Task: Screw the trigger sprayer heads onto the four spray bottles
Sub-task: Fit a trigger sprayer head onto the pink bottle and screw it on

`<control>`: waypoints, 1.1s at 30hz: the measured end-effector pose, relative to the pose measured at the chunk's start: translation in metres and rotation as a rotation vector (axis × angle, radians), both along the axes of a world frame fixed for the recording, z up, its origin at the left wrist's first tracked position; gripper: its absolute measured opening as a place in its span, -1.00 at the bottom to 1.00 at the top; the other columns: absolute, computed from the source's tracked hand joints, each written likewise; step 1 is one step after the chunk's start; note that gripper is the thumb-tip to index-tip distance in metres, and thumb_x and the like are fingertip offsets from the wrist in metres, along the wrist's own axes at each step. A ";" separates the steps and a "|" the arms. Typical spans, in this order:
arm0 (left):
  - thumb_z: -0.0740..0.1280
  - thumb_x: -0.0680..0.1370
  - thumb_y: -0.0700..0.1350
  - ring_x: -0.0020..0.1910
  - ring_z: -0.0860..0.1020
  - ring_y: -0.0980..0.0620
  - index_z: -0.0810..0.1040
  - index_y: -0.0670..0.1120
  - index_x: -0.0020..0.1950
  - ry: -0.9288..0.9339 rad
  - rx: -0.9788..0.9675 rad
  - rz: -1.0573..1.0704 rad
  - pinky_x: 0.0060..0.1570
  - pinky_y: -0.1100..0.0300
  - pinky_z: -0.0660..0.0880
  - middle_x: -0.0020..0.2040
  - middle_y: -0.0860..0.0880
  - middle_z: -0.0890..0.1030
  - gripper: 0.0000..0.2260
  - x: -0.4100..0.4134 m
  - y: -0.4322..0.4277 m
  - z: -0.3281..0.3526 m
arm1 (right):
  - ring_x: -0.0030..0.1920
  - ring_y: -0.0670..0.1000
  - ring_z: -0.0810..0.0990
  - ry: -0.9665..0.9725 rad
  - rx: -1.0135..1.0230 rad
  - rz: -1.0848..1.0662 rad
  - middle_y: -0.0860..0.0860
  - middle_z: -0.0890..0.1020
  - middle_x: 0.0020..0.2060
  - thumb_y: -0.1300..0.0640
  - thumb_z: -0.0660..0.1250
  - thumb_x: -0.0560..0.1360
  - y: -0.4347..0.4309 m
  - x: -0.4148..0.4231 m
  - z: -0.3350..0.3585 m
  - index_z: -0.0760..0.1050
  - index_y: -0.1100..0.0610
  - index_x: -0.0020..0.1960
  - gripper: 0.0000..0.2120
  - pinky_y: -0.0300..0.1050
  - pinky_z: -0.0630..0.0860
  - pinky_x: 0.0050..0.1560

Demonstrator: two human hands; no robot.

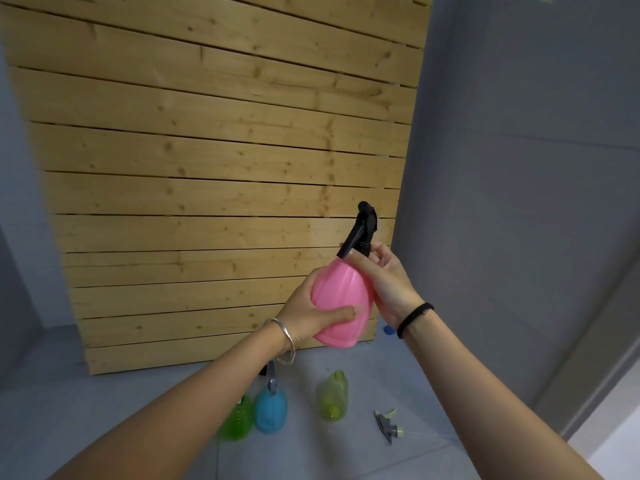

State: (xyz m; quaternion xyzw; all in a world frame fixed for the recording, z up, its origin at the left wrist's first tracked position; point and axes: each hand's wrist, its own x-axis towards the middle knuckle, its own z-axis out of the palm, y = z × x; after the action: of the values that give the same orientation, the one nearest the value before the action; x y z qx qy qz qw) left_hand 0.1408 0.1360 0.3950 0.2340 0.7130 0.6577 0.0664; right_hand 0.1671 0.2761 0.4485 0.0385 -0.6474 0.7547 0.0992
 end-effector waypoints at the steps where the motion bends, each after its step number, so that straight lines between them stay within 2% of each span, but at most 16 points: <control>1: 0.56 0.30 -0.04 0.08 0.51 0.12 0.29 0.27 0.21 -0.004 0.006 -0.003 -0.13 0.26 0.51 0.11 0.14 0.49 -0.37 0.000 0.000 0.001 | -0.03 0.08 0.62 -0.012 0.001 0.048 0.04 0.64 -0.02 0.06 0.38 0.43 0.001 0.001 0.000 0.43 0.16 0.20 -0.62 -0.04 0.62 -0.05; 3: 0.57 0.27 -0.01 0.06 0.51 0.14 0.30 0.27 0.20 -0.019 0.025 -0.008 -0.15 0.28 0.51 0.10 0.14 0.50 -0.36 -0.001 -0.002 0.003 | 0.06 0.12 0.60 -0.054 -0.010 0.121 0.10 0.61 0.05 -0.07 0.34 0.41 0.003 0.003 0.003 0.43 0.17 0.28 -0.48 0.04 0.56 0.08; 4: 0.57 0.25 0.00 0.06 0.51 0.14 0.30 0.27 0.20 -0.023 0.030 -0.009 -0.16 0.29 0.51 0.10 0.14 0.50 -0.36 -0.001 -0.002 0.003 | 0.04 0.11 0.59 -0.055 -0.003 0.134 0.10 0.61 0.03 -0.09 0.33 0.40 0.003 0.003 0.003 0.46 0.17 0.27 -0.48 0.06 0.54 0.11; 6: 0.57 0.26 -0.01 0.05 0.52 0.15 0.33 0.30 0.15 -0.022 0.026 -0.016 -0.19 0.33 0.50 0.10 0.14 0.51 -0.39 0.000 -0.002 0.001 | -0.02 0.08 0.60 -0.040 -0.003 0.098 0.05 0.62 -0.03 -0.05 0.37 0.37 0.002 0.003 0.002 0.48 0.14 0.19 -0.55 0.06 0.55 0.08; 9: 0.57 0.28 -0.04 0.06 0.51 0.16 0.34 0.35 0.08 -0.019 0.019 -0.021 -0.20 0.34 0.50 0.10 0.16 0.50 -0.44 -0.001 -0.002 -0.001 | 0.01 0.03 0.61 -0.035 -0.049 0.061 0.02 0.64 0.06 0.06 0.41 0.38 0.003 0.000 0.000 0.42 0.12 0.20 -0.57 0.06 0.57 0.11; 12: 0.59 0.19 0.06 0.06 0.52 0.16 0.34 0.36 0.07 -0.029 0.028 -0.019 -0.18 0.32 0.51 0.10 0.17 0.51 -0.39 -0.001 -0.003 0.002 | 0.09 -0.04 0.61 -0.025 -0.036 0.179 -0.02 0.61 0.18 -0.05 0.31 0.43 0.004 0.002 0.003 0.45 0.13 0.30 -0.51 -0.05 0.59 0.09; 15: 0.59 0.18 0.06 0.03 0.52 0.18 0.34 0.36 0.07 -0.022 0.019 -0.008 -0.23 0.38 0.51 0.08 0.19 0.51 -0.39 -0.001 -0.004 0.001 | -0.02 -0.05 0.64 -0.018 -0.036 0.134 -0.04 0.66 0.06 -0.01 0.36 0.40 0.003 0.001 0.002 0.51 0.09 0.19 -0.61 -0.01 0.61 0.05; 18: 0.59 0.25 -0.02 0.04 0.50 0.17 0.32 0.29 0.19 -0.018 -0.014 -0.008 -0.19 0.31 0.51 0.10 0.14 0.50 -0.36 -0.002 -0.004 -0.003 | -0.06 0.03 0.63 -0.037 -0.060 0.005 0.01 0.66 -0.02 0.13 0.44 0.39 0.002 -0.002 -0.001 0.42 0.09 0.11 -0.66 0.10 0.57 0.08; 20: 0.59 0.26 -0.03 0.04 0.50 0.17 0.31 0.27 0.20 -0.025 -0.014 -0.006 -0.18 0.29 0.51 0.10 0.15 0.50 -0.35 -0.002 -0.003 -0.002 | -0.01 -0.01 0.63 -0.033 -0.070 0.050 0.01 0.65 0.04 0.07 0.41 0.40 0.003 0.000 0.000 0.42 0.13 0.21 -0.58 0.04 0.57 0.09; 23: 0.58 0.27 -0.03 0.02 0.51 0.19 0.33 0.34 0.07 -0.035 0.022 0.002 -0.22 0.34 0.50 0.07 0.19 0.50 -0.42 -0.002 -0.003 0.000 | 0.05 -0.05 0.61 -0.020 -0.051 0.131 0.00 0.63 0.14 -0.01 0.30 0.46 0.004 0.002 0.004 0.46 0.18 0.30 -0.54 -0.02 0.56 0.13; 25: 0.58 0.27 -0.05 0.02 0.50 0.19 0.33 0.36 0.04 -0.026 0.021 0.006 -0.22 0.34 0.49 0.07 0.20 0.49 -0.43 -0.001 -0.002 0.000 | 0.07 0.02 0.59 -0.041 -0.040 0.066 0.06 0.60 0.18 0.01 0.34 0.44 0.001 0.002 0.002 0.40 0.21 0.33 -0.48 0.06 0.53 0.18; 27: 0.59 0.26 -0.04 0.02 0.50 0.19 0.33 0.34 0.06 -0.018 0.005 0.011 -0.22 0.34 0.48 0.07 0.20 0.49 -0.42 0.001 -0.001 0.000 | 0.12 0.08 0.57 -0.083 -0.047 -0.047 0.11 0.55 0.24 -0.01 0.44 0.32 -0.001 0.000 0.000 0.31 0.18 0.33 -0.33 0.08 0.53 0.18; 29: 0.59 0.23 0.06 0.05 0.53 0.12 0.33 0.30 0.16 -0.034 -0.013 -0.011 -0.20 0.34 0.50 0.09 0.15 0.51 -0.37 0.001 0.000 0.002 | 0.12 0.06 0.59 -0.082 -0.068 -0.099 0.11 0.57 0.22 -0.03 0.47 0.25 -0.001 -0.001 -0.001 0.27 0.14 0.33 -0.26 0.03 0.53 0.15; 30: 0.57 0.17 0.16 0.07 0.55 0.07 0.34 0.24 0.23 -0.059 -0.017 -0.041 -0.17 0.31 0.53 0.12 0.11 0.53 -0.30 0.001 -0.001 0.004 | 0.10 0.03 0.60 -0.072 -0.092 -0.089 0.09 0.61 0.18 -0.01 0.47 0.28 0.001 -0.002 0.000 0.27 0.16 0.36 -0.26 0.02 0.52 0.17; 32: 0.53 0.05 0.32 0.10 0.58 -0.01 0.38 0.15 0.29 -0.174 0.003 -0.146 -0.11 0.17 0.58 0.15 0.02 0.59 -0.15 0.001 -0.005 0.010 | 0.09 -0.03 0.62 -0.046 -0.154 -0.028 0.02 0.69 0.06 0.04 0.42 0.40 0.005 -0.002 0.003 0.32 0.20 0.39 -0.37 0.00 0.54 0.18; 33: 0.53 0.04 0.33 0.10 0.61 -0.04 0.42 0.12 0.28 -0.249 0.030 -0.221 -0.10 0.12 0.60 0.13 0.00 0.63 -0.15 0.000 -0.007 0.011 | 0.11 -0.04 0.63 -0.031 -0.173 0.013 0.00 0.70 0.03 0.05 0.39 0.43 0.007 -0.002 0.004 0.39 0.20 0.35 -0.47 -0.04 0.57 0.14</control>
State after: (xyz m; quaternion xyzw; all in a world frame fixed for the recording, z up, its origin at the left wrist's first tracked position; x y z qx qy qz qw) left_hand 0.1403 0.1291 0.4060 0.2285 0.6593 0.6808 0.2228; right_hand 0.1649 0.2835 0.4524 0.0223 -0.5809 0.8090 0.0871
